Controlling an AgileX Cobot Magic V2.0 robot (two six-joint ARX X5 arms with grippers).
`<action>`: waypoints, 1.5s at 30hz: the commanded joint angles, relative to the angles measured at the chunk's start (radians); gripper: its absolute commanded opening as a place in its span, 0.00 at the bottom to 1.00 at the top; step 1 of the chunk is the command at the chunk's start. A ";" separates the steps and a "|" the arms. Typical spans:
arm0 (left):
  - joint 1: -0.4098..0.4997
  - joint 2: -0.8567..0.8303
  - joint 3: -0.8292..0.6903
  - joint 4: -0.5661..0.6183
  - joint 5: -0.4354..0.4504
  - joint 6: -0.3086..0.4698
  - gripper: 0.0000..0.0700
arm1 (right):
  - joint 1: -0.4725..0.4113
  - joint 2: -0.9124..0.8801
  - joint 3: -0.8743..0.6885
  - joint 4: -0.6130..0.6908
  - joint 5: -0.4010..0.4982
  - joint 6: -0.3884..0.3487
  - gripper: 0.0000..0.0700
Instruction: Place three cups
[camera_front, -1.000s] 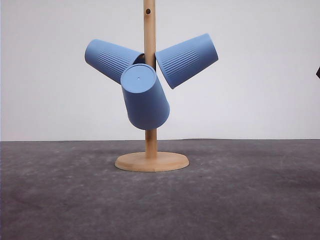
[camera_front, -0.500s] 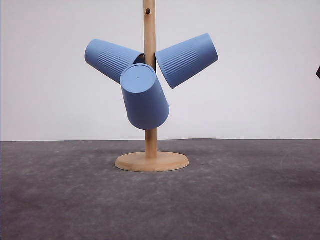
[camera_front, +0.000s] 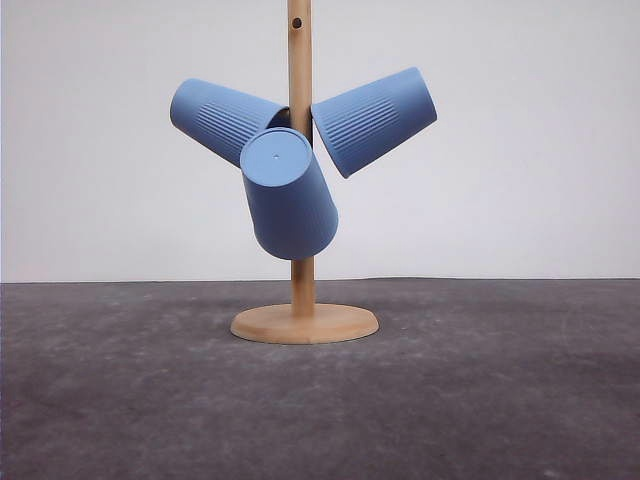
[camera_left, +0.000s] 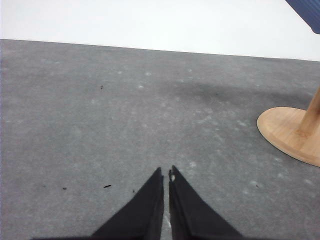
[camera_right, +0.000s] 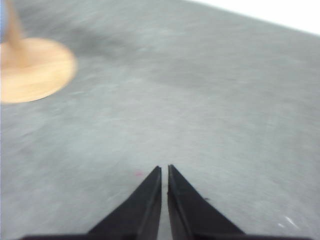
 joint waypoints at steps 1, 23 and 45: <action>-0.002 0.000 -0.011 0.016 -0.002 -0.003 0.00 | -0.005 -0.071 -0.052 0.054 0.008 0.071 0.02; -0.002 0.000 -0.011 0.016 -0.002 -0.003 0.00 | -0.031 -0.404 -0.364 0.186 0.130 0.171 0.02; -0.002 0.000 -0.011 0.016 -0.002 -0.003 0.00 | -0.031 -0.404 -0.364 0.186 0.131 0.174 0.02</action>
